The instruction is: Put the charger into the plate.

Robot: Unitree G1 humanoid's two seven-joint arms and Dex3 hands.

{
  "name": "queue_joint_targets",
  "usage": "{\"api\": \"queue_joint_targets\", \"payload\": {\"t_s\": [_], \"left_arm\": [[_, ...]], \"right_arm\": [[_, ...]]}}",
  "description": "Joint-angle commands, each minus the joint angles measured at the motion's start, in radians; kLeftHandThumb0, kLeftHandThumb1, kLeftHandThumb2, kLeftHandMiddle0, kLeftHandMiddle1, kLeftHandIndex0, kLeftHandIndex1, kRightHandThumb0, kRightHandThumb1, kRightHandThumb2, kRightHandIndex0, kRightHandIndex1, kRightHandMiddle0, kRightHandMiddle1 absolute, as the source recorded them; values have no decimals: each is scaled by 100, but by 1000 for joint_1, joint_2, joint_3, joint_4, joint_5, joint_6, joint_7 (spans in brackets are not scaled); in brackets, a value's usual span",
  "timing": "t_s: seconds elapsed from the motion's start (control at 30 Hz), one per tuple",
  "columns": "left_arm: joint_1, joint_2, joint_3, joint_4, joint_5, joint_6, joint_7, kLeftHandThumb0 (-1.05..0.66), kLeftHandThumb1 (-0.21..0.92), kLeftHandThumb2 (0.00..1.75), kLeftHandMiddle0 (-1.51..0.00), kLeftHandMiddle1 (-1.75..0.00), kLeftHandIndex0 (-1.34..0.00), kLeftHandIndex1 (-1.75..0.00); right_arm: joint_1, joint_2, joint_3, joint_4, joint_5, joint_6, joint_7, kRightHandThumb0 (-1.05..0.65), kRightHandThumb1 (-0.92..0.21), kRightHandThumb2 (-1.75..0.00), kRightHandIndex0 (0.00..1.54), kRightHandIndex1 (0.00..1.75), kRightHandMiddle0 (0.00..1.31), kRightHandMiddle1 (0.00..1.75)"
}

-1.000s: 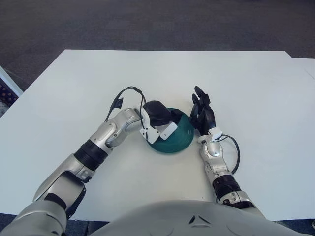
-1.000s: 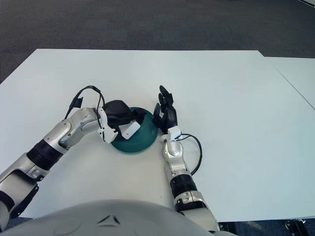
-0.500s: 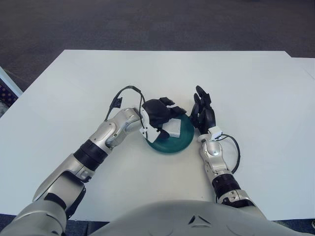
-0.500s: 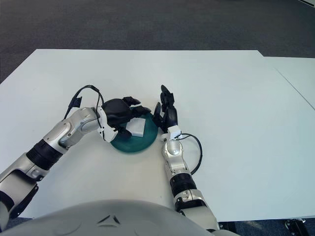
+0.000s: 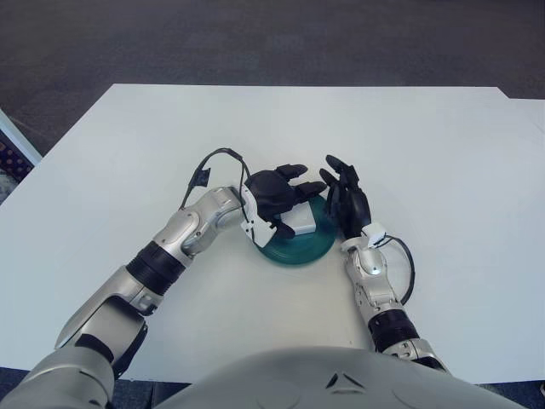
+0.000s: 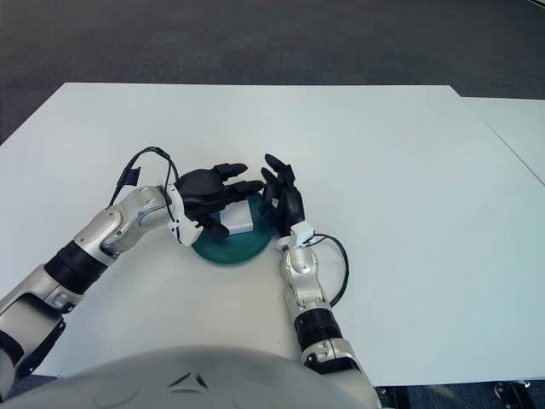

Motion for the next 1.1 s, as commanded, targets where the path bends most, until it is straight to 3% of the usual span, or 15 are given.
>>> {"api": "queue_joint_targets", "payload": {"t_s": [0.0, 0.03, 0.07, 0.17, 0.2, 0.23, 0.27, 0.3, 0.43, 0.47, 0.57, 0.67, 0.73, 0.8, 1.07], "left_arm": [[1, 23, 15, 19, 6, -13, 24, -105, 92, 68, 0, 0, 0, 0], [-1, 24, 15, 17, 5, -13, 21, -105, 92, 68, 0, 0, 0, 0], [-1, 26, 16, 16, 5, -13, 19, -105, 92, 67, 0, 0, 0, 0], [1, 29, 17, 11, 3, -12, 17, -105, 92, 67, 0, 0, 0, 0], [4, 29, 24, 10, -1, -5, 20, -105, 92, 67, 0, 0, 0, 0], [8, 26, 35, 11, -8, 5, 26, -105, 92, 67, 0, 0, 0, 0], [11, 26, 44, 11, -13, 12, 31, -105, 92, 67, 0, 0, 0, 0], [18, 11, 95, 14, -77, 49, 25, -105, 92, 67, 0, 0, 0, 0], [52, -37, 250, -31, -273, 198, -21, -105, 92, 69, 0, 0, 0, 0], [64, -73, 321, -37, -360, 271, -23, -105, 92, 69, 0, 0, 0, 0], [72, -290, 615, 2, -751, 504, 80, -105, 92, 73, 0, 0, 0, 0], [61, -409, 776, 2, -972, 566, 196, -105, 92, 74, 0, 0, 0, 0], [103, -512, 803, -63, -1063, 523, 301, -105, 92, 75, 0, 0, 0, 0], [136, -567, 795, -92, -1095, 470, 347, -105, 92, 77, 0, 0, 0, 0], [246, -610, 762, -168, -1123, 392, 359, -105, 92, 83, 0, 0, 0, 0]], "right_arm": [[198, 92, 75, -396, 618, 444, 75, -63, -92, -97, 17, 3, 0, 38], [216, 102, 113, -558, 771, 545, 123, -63, -92, -95, 19, 3, 0, 40], [226, 103, 132, -640, 845, 596, 150, -63, -92, -93, 23, 3, 0, 45], [239, 63, 146, -631, 772, 566, 194, -62, -92, -89, 32, 4, 0, 57], [254, 48, 155, -449, 413, 443, 38, -62, -92, -89, 34, 4, 0, 59], [227, 9, 146, -257, 164, 355, -73, -64, -92, -91, 29, 3, 0, 58], [207, -17, 141, -131, 7, 306, -153, -66, -92, -92, 24, 2, 0, 54], [216, -38, 140, -45, -70, 253, -188, -66, -92, -93, 22, 2, 0, 53], [254, -25, 124, 4, -70, 168, -188, -80, -92, -96, 13, 0, 0, 42], [246, -9, 110, 22, -62, 143, -193, -82, -92, -96, 12, 0, 0, 41], [228, 17, 73, 51, -40, 71, -200, -84, -92, -95, 11, 0, 0, 38], [205, 27, 63, 74, -36, 29, -203, -84, -92, -96, 11, 0, 0, 37], [190, 38, 55, 98, -27, -6, -205, -84, -92, -96, 11, 1, 0, 36], [182, 40, 48, 113, -15, -28, -199, -84, -92, -96, 11, 1, 0, 36], [174, 55, 37, 139, 5, -78, -192, -82, -92, -97, 14, 1, 0, 39]]}}
